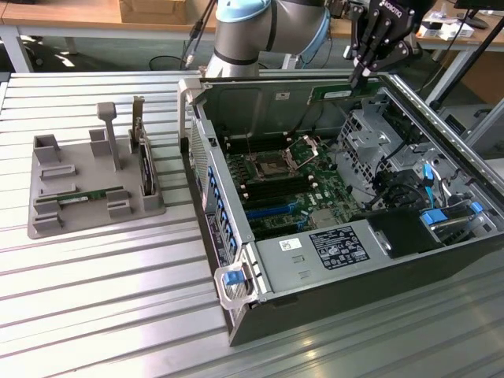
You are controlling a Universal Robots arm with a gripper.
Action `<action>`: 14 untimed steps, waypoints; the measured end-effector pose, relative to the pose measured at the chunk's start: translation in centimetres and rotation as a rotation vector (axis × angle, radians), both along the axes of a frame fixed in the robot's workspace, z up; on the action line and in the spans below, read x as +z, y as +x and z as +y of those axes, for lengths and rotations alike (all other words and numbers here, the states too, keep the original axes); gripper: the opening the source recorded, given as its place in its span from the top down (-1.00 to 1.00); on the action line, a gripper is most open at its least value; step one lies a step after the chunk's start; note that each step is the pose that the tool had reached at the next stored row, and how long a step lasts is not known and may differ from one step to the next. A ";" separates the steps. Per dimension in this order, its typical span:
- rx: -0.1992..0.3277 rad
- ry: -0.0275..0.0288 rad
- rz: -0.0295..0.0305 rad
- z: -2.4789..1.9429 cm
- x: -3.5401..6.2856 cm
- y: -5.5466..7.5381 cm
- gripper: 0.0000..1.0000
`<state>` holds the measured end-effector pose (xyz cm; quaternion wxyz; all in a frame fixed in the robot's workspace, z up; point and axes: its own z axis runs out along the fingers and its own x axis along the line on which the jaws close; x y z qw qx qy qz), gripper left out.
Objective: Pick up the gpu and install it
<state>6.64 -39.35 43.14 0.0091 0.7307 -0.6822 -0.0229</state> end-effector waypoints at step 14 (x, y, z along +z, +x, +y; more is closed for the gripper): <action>0.000 0.0001 0.0000 0.00 0.00 2.6 0.76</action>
